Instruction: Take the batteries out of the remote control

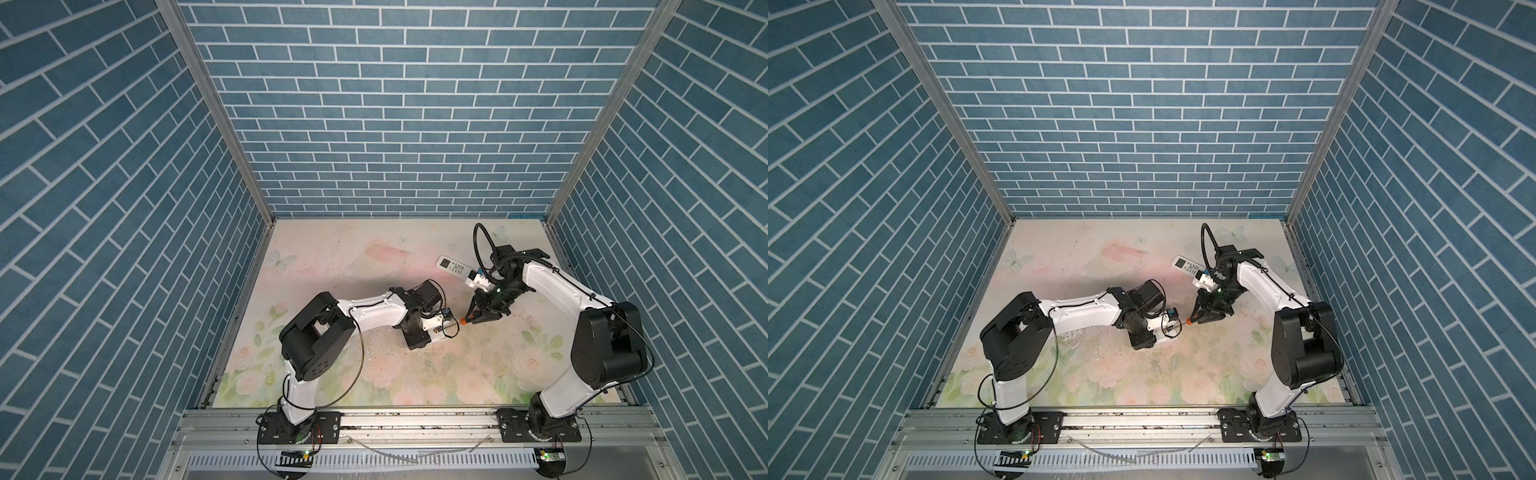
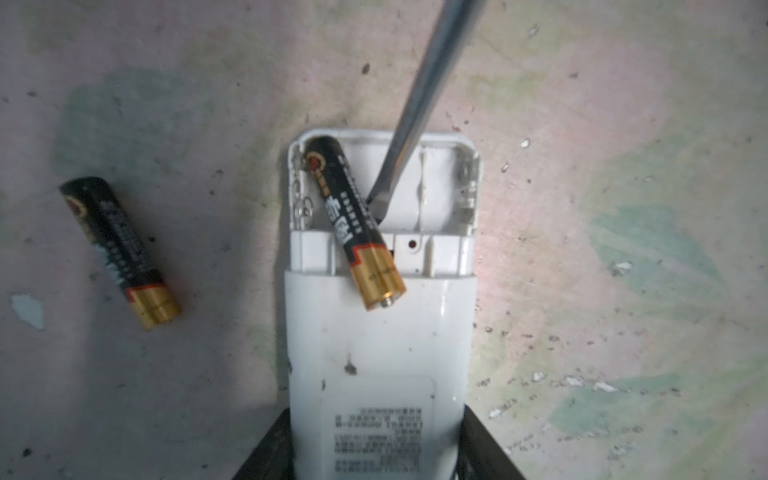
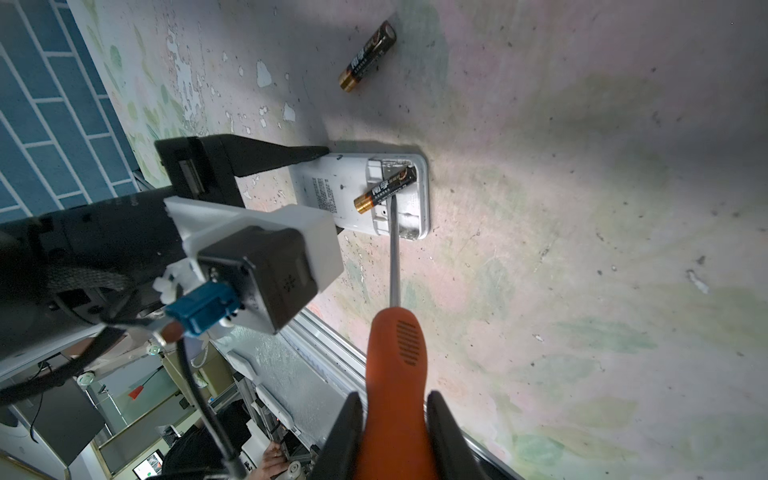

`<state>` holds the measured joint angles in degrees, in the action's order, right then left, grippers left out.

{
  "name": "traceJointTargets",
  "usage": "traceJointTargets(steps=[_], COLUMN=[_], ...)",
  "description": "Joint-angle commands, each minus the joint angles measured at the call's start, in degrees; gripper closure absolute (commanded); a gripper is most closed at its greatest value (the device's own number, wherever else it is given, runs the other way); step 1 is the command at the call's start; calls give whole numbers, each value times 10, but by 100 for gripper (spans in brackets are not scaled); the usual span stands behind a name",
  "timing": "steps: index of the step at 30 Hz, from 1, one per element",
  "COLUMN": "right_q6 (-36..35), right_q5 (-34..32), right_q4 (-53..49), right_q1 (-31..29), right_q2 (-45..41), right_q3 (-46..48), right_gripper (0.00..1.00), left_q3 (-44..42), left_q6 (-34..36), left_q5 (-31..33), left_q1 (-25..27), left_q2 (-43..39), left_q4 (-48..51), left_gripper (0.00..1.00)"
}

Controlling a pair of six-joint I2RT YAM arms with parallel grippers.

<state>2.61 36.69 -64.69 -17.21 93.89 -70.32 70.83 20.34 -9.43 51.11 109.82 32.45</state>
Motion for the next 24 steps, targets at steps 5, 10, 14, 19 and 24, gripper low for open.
traceJointTargets(steps=[5,10,14,19,24], right_q6=[-14,-16,-19,-21,-22], right_q5=[21,16,11,8,6], right_q4=[6,1,-5,-11,-12], right_q1=[-7,-7,-6,-6,-5], right_q2=[-5,-6,-6,-8,-7], right_q3=[-29,-37,-44,-55,-61], right_gripper=[100,100,100,100,100], left_q3=[-26,-26,-26,-26,-26], left_q6=[-8,-8,-8,-8,-8], left_q5=[5,3,2,1,0], left_q1=[-9,-9,-9,-9,-9], left_q2=[24,23,24,23,24], left_q4=[34,34,34,34,34], left_gripper=[45,46,46,46,46])
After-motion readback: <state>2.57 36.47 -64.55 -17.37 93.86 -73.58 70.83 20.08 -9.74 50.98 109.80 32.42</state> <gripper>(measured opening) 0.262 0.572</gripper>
